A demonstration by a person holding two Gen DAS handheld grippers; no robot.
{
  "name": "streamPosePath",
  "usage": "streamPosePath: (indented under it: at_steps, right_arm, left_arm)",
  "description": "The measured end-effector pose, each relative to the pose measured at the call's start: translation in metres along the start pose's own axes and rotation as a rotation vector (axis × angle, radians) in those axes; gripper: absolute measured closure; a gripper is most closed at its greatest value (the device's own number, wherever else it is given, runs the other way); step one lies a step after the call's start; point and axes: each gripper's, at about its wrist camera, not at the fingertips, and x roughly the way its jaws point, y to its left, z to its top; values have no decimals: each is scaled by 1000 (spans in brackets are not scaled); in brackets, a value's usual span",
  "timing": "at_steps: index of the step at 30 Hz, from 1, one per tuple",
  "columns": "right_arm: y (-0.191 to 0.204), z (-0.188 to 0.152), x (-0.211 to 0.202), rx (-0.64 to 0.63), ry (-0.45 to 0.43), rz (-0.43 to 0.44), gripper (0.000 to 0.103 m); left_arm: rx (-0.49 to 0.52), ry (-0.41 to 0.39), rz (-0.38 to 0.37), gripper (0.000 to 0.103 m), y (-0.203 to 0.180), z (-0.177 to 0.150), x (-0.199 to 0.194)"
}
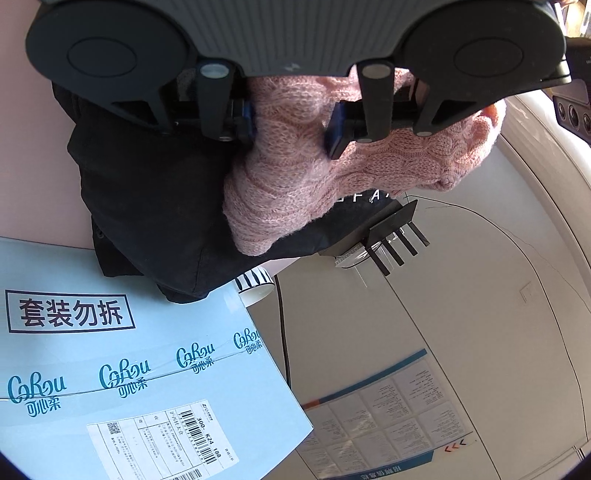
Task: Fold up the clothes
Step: 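Lower the sweater onto the black bag and open both grippers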
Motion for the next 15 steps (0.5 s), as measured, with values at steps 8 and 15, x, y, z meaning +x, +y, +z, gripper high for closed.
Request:
streamPosePath:
  at_steps: [8,15]
  right_arm:
    - [16,3,-24,-7,-62,22,17]
    - [22,10,-52,-4,-114,21,13]
  left_arm:
    - [-44,-13,1,7,-1,3,-22]
    - [-53,-58,12,4,-9,4,-49]
